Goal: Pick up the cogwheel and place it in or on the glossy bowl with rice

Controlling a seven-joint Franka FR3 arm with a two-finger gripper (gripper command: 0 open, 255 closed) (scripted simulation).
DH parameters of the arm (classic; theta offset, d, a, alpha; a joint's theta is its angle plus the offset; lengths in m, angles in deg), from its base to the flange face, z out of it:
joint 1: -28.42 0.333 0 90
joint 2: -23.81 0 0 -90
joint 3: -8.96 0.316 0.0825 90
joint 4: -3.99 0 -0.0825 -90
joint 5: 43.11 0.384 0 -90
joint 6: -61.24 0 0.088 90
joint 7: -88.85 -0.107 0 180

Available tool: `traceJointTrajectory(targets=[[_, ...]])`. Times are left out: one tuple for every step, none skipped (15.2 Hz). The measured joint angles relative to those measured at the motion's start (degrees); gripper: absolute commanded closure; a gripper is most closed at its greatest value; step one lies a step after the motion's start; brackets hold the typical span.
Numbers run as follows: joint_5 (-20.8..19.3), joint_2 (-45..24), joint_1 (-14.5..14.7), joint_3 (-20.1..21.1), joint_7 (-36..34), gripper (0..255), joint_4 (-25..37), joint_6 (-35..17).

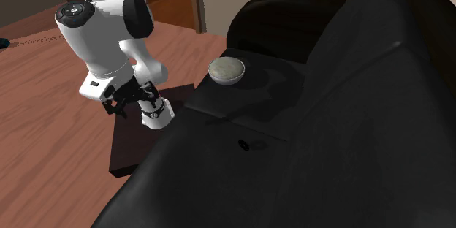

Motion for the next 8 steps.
traceJointTrajectory(targets=[[0.0,0.0,0.0,0.0,0.0,0,0.0,0.0],[0.3,-0.6,0.2,0.5,-0.3,0,0.0,-0.5],[0.8,-1.5,0.6,1.3,-0.9,0,0.3,-1.1],[1.2,-2.6,1.0,2.1,-1.4,0,0.9,-1.5],[1.7,-4.1,1.4,3.1,-2.0,0,1.5,-2.4],[2.0,-6.0,1.7,4.0,-2.5,0,2.0,-3.7],[2.5,-7.5,2.1,5.0,-3.2,0,2.6,-4.6],[2.8,-9.0,2.5,5.9,-3.8,0,3.5,-5.1]])
